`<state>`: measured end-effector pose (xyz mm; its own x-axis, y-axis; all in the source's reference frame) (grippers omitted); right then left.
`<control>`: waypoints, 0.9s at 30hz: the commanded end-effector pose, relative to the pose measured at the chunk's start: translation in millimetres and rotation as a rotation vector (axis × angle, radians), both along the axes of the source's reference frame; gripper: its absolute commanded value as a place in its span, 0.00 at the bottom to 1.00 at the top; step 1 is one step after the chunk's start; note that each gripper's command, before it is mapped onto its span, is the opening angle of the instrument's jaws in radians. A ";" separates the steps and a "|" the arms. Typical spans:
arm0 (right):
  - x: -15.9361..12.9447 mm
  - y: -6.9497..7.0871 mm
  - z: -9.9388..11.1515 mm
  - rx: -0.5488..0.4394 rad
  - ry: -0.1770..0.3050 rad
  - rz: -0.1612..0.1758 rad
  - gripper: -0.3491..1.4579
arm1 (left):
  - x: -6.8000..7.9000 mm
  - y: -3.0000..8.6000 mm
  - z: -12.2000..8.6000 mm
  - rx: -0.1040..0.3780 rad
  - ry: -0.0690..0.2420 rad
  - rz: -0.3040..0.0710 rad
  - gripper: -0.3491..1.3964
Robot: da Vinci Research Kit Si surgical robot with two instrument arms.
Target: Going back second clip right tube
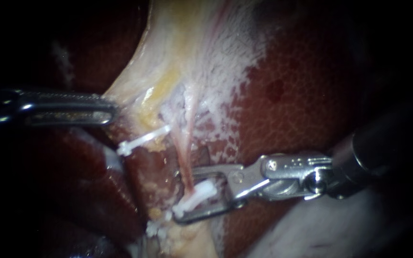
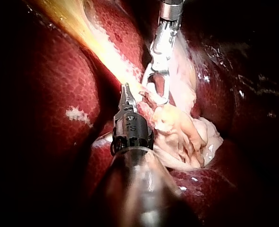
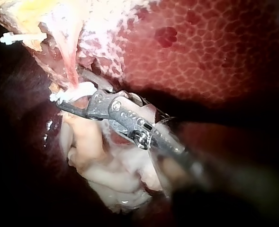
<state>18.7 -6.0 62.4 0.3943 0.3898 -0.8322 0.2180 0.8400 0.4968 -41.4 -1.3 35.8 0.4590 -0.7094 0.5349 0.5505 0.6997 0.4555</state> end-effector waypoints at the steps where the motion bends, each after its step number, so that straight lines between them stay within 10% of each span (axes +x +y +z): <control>1: -0.1 0.0 0.0 -0.008 0.004 -0.003 0.52 | 0.0 0.0 0.0 0.000 0.000 0.000 0.00; 21: -0.8 0.5 0.4 -0.045 0.022 -0.013 0.52 | 0.1 0.0 0.0 0.000 -0.001 0.000 0.00; 27: 2.1 0.4 0.2 0.058 -0.041 0.048 0.52 | 0.0 0.1 0.1 0.000 0.000 0.000 0.00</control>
